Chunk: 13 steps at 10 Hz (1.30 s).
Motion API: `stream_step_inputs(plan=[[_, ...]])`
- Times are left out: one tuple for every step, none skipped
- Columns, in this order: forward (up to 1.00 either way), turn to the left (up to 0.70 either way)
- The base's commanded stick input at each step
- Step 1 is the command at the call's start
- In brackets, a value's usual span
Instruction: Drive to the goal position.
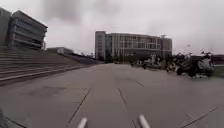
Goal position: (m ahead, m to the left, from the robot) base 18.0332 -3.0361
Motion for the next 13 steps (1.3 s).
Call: stream_step_inputs(plan=[[0.85, -0.02], [0.85, -0.02], [0.85, -0.02], [0.85, -0.02], [0.85, -0.02], [0.85, -0.02], [0.85, -0.02], [0.87, -0.02], [1.0, -0.02], [1.0, -0.02], [1.0, -0.02], [1.0, -0.02], [1.0, -0.02]])
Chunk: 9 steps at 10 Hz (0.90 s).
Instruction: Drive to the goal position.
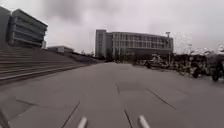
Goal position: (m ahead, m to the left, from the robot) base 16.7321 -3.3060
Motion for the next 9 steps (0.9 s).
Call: stream_step_inputs(plan=[[1.0, -0.02], [1.0, -0.02], [1.0, -0.02], [1.0, -0.02], [1.0, -0.02], [1.0, -0.02], [1.0, -0.02], [1.0, -0.02], [1.0, 0.08]])
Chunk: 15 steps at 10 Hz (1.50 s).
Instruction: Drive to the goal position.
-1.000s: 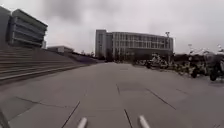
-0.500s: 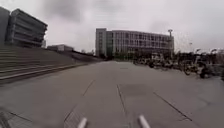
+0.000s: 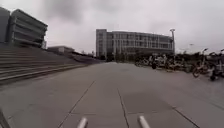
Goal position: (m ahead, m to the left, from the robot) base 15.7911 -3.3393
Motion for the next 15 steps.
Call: stream_step_inputs(plan=[[1.0, 0.27], [1.0, 0.16], [1.0, -0.02], [1.0, 0.09], [1.0, 0.16], [1.0, 0.02], [1.0, -0.02], [1.0, 0.21], [1.0, 0.16], [1.0, -0.02], [1.0, -0.02], [1.0, -0.02], [1.0, -0.02], [1.0, -0.02], [1.0, -0.02]])
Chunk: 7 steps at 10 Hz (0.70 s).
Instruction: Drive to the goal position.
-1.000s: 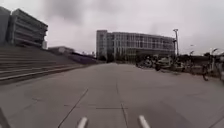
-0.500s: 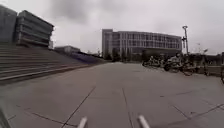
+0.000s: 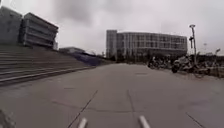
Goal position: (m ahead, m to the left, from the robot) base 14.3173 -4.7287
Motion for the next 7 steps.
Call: stream_step_inputs(plan=[[1.0, -0.02], [1.0, -0.02], [1.0, -0.02], [1.0, -0.02], [1.0, -0.02], [1.0, -0.02], [1.0, -0.02]])
